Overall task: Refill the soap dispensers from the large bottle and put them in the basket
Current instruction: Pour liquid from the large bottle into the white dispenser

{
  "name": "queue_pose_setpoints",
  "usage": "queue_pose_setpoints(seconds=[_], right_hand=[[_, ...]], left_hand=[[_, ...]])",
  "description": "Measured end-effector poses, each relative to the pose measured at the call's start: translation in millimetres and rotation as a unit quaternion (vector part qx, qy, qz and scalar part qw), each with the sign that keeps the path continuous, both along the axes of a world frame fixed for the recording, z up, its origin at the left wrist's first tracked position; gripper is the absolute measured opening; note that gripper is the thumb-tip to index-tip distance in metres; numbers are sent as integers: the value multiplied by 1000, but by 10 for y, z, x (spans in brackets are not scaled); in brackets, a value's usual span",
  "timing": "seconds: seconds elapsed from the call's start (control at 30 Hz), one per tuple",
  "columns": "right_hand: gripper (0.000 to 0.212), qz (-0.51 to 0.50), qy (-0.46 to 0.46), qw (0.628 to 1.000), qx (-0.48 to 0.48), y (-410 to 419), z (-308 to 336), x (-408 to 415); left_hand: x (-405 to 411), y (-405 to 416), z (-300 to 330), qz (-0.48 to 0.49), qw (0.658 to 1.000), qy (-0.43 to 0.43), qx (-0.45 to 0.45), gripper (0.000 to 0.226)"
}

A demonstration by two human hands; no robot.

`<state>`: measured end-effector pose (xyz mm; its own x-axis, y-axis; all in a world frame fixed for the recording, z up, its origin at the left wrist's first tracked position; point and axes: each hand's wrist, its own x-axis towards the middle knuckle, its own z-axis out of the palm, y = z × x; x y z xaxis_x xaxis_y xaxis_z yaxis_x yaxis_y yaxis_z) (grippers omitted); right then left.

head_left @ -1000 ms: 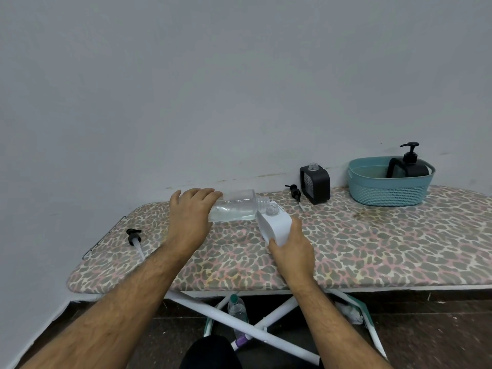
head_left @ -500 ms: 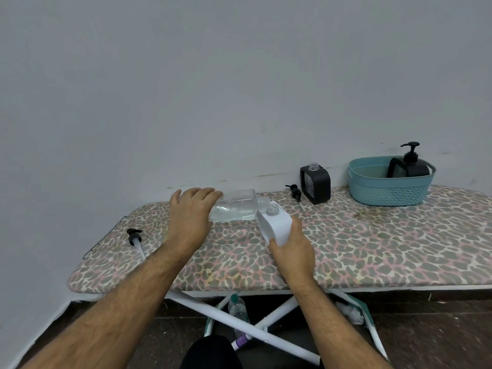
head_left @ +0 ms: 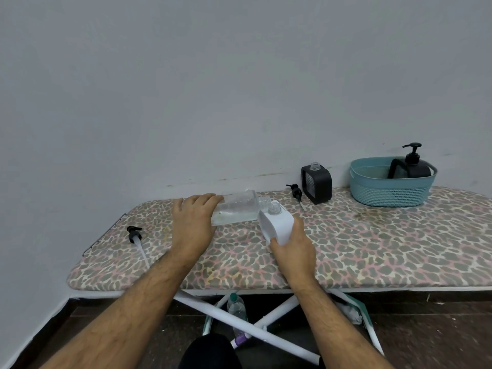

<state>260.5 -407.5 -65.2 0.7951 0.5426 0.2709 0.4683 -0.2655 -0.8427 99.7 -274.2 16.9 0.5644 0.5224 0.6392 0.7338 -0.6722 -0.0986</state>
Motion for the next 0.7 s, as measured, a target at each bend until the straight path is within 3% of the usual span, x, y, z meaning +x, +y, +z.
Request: queue_pose_setpoints(seconds=[0.27, 0.37, 0.47, 0.57, 0.7], right_hand=[[67, -2, -2, 1000, -7, -6, 26, -20], [66, -3, -3, 1000, -5, -14, 31, -29], [65, -4, -4, 1000, -2, -13, 35, -35], [64, -4, 0, 1000, 0, -14, 37, -37], [64, -2, 5, 1000, 3, -10, 36, -36]], left_hand=[[-16, -78, -191, -2, 997, -59, -52, 65], [-13, -74, -267, -16, 986, -125, -112, 55], [-8, -104, -266, -46, 942, -248, -222, 47], [-52, -82, -289, -20, 889, -334, -312, 63], [-190, 31, -341, -9, 830, -431, -353, 65]])
